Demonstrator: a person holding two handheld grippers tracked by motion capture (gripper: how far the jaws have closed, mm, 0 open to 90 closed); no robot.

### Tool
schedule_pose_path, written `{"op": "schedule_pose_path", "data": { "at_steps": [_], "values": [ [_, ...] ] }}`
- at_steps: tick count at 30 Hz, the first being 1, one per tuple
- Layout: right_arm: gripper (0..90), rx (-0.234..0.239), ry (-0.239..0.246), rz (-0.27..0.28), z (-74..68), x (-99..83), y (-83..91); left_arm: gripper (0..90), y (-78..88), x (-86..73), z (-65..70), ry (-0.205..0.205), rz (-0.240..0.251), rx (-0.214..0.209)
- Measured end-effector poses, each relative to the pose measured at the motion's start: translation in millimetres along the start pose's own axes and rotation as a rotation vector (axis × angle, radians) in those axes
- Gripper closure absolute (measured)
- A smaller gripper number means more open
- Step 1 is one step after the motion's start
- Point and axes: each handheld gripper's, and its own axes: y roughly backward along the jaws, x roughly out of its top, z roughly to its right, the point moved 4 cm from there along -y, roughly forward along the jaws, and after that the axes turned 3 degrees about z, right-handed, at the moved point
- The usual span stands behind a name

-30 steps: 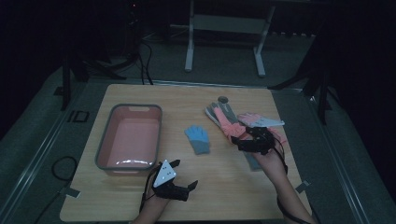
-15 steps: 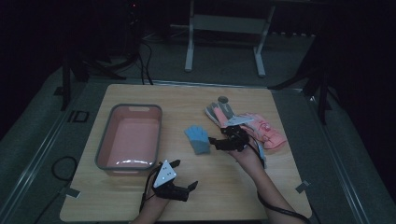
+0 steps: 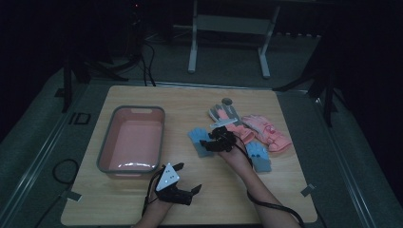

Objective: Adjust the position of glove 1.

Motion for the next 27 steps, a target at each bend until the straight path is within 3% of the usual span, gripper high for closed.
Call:
{"op": "schedule_pose_path", "data": {
  "at_steps": [9, 19, 27],
  "values": [
    [56.0, -0.01, 0.039, -0.045, 0.8, -0.1, -26.6, 0.7, 0.1, 0.0, 0.2, -0.001, 0.001, -0.002],
    [58.6, -0.025, 0.033, -0.087, 9.9, -4.4, -47.7, 0.7, 0.0, 0.0, 0.0, 0.001, 0.001, -0.003],
    [69.0, -0.031, 0.045, -0.058, 8.8, -8.0, -47.8, 0.7, 0.0, -0.1, 0.2, -0.001, 0.0, -0.001]
  ]
}}
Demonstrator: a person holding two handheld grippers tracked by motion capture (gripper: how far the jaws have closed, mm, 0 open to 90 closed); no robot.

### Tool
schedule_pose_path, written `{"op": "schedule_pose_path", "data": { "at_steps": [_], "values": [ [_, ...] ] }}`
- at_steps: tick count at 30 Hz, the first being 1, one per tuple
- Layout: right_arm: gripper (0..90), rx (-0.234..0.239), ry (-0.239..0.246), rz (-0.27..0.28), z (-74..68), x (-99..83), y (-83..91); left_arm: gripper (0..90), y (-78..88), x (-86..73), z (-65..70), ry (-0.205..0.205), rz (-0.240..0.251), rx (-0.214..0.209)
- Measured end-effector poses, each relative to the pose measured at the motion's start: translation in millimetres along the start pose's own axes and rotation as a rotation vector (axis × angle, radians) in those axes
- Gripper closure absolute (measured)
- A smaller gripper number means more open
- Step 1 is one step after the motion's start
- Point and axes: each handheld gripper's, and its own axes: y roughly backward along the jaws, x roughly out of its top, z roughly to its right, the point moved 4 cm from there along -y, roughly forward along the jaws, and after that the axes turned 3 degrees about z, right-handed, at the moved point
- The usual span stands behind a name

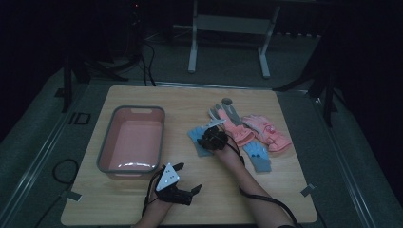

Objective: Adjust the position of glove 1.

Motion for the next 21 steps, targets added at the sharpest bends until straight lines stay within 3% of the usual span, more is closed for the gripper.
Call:
{"op": "schedule_pose_path", "data": {
  "at_steps": [4, 13, 21],
  "values": [
    [73.5, -0.008, 0.001, 0.013, -0.7, -1.0, -0.2, 0.8, -0.1, 0.0, -0.3, 0.002, -0.001, 0.0],
    [84.8, -0.034, -0.047, 0.008, -4.8, 2.3, 0.0, 0.7, -0.1, 0.1, -0.4, 0.003, -0.001, 0.0],
    [85.7, -0.069, -0.076, 0.04, -6.5, 15.5, 23.2, 0.7, -0.1, 0.1, -0.5, 0.004, 0.0, 0.0]
  ]
}}
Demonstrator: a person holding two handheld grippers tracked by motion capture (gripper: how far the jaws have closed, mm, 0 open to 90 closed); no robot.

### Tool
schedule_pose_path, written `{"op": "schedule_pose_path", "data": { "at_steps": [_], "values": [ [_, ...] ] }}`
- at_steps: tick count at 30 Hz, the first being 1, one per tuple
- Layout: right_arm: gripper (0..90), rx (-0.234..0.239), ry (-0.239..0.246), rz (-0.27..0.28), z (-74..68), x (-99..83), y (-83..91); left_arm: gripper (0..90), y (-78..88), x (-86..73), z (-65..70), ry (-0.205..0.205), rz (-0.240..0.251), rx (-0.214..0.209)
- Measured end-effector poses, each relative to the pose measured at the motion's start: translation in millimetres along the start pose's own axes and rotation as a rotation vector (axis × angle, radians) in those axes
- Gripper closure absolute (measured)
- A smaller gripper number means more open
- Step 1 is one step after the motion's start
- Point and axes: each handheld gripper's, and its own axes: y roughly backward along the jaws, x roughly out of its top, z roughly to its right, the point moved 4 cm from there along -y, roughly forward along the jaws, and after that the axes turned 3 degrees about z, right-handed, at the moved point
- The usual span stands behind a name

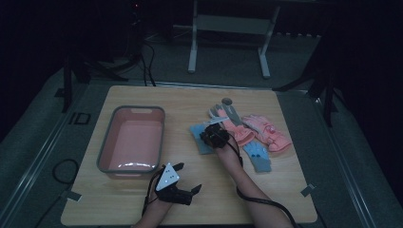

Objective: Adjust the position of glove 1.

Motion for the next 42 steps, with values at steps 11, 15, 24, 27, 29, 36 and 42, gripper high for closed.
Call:
{"op": "schedule_pose_path", "data": {
  "at_steps": [11, 15, 24, 27, 29, 36, 42],
  "values": [
    [85.7, -0.062, -0.05, 0.066, -4.9, 3.8, 59.6, 0.7, 0.0, 0.0, -0.2, 0.001, -0.002, 0.002],
    [85.7, -0.093, -0.075, 0.08, -6.2, -2.9, 80.3, 0.7, -0.1, 0.0, 0.1, 0.0, -0.001, 0.003],
    [85.6, -0.101, -0.132, 0.094, -10.4, -34.3, 115.5, 0.7, -0.2, 0.1, -0.3, -0.004, 0.0, 0.006],
    [85.5, -0.099, -0.147, 0.083, -12.4, -47.8, 121.7, 0.7, -0.2, 0.0, 0.0, 0.0, 0.0, 0.006],
    [85.6, -0.107, -0.146, 0.069, -14.0, -56.4, 122.7, 0.7, -0.3, 0.1, -0.1, -0.002, 0.0, 0.006],
    [85.4, -0.094, -0.153, 0.021, -18.3, -79.1, 115.1, 0.7, -0.2, 0.0, 0.2, -0.005, -0.002, 0.005],
    [85.4, -0.101, -0.171, -0.001, -20.6, -94.1, 103.4, 0.8, -0.2, 0.0, 0.2, -0.003, -0.001, 0.004]
  ]
}}
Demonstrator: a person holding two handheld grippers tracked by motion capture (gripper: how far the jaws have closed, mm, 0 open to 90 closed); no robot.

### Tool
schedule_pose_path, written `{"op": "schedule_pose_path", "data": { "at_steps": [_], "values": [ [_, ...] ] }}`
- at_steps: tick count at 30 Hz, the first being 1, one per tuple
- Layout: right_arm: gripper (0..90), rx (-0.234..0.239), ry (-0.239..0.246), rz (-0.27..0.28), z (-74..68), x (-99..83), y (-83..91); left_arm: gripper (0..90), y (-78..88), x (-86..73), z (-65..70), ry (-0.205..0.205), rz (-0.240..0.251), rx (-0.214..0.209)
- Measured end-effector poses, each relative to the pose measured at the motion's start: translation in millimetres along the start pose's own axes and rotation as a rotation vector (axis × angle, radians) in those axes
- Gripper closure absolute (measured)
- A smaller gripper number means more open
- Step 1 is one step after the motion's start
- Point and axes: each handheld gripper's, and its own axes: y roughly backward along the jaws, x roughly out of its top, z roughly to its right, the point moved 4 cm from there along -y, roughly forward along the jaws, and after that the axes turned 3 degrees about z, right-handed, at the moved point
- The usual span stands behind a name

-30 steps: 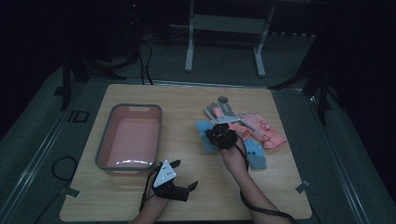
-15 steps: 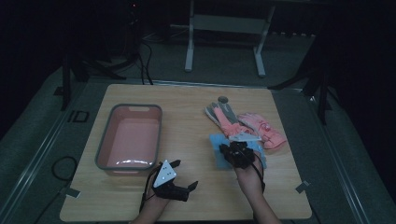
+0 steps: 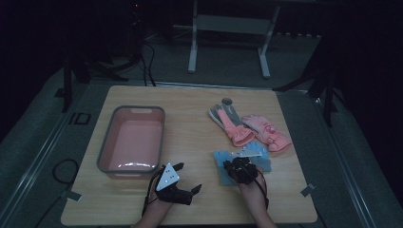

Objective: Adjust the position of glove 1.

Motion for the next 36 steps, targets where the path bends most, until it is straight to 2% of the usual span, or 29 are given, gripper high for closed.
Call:
{"op": "schedule_pose_path", "data": {
  "at_steps": [1, 5, 9, 11, 14, 15, 16, 19, 21, 24, 28, 30, 36],
  "values": [
    [85.3, -0.016, 0.012, -0.005, 0.0, -1.9, -2.8, 0.7, 0.0, 0.0, 0.1, -0.002, 0.0, 0.0],
    [85.0, -0.024, 0.005, -0.019, 3.3, -5.4, -10.2, 0.7, 0.0, 0.0, 0.2, -0.002, 0.0, -0.001],
    [82.6, -0.016, 0.004, -0.047, 8.2, -10.1, -19.6, 0.7, 0.0, 0.0, -0.2, 0.001, 0.0, -0.002],
    [80.6, -0.006, -0.016, -0.041, 10.2, -12.1, -21.6, 0.8, 0.0, 0.0, -0.2, 0.001, 0.0, -0.003],
    [77.4, 0.003, -0.018, -0.039, 10.7, -12.8, -22.1, 0.8, 0.0, 0.0, -0.2, 0.001, 0.0, -0.002],
    [76.4, 0.007, -0.014, -0.038, 10.2, -12.8, -22.4, 0.8, -0.1, 0.0, -0.1, 0.001, 0.0, -0.002],
    [74.2, 0.0, 0.018, -0.04, 9.1, -12.5, -23.0, 0.8, 0.0, 0.0, -0.1, 0.0, 0.0, -0.003],
    [73.7, -0.001, 0.032, -0.04, 8.6, -12.2, -23.9, 0.7, 0.0, 0.0, -0.2, 0.001, 0.0, -0.002],
    [69.8, -0.008, 0.076, -0.038, 8.1, -11.3, -25.7, 0.7, -0.1, 0.0, -0.3, 0.003, 0.0, -0.002],
    [66.7, -0.002, 0.079, -0.034, 8.5, -10.5, -26.4, 0.7, -0.1, 0.0, -0.4, 0.003, 0.0, -0.003],
    [63.4, 0.024, 0.055, -0.023, 11.2, -5.9, -18.3, 0.7, 0.0, 0.0, -0.6, 0.006, 0.0, -0.004],
    [61.7, 0.037, 0.056, 0.013, 16.2, -0.9, -11.0, 0.7, 0.0, 0.0, -0.6, 0.006, 0.0, -0.004],
    [61.7, -0.005, 0.08, 0.053, 46.9, 13.5, 10.6, 0.7, 0.0, 0.0, -0.7, 0.009, 0.0, -0.003]
  ]
}}
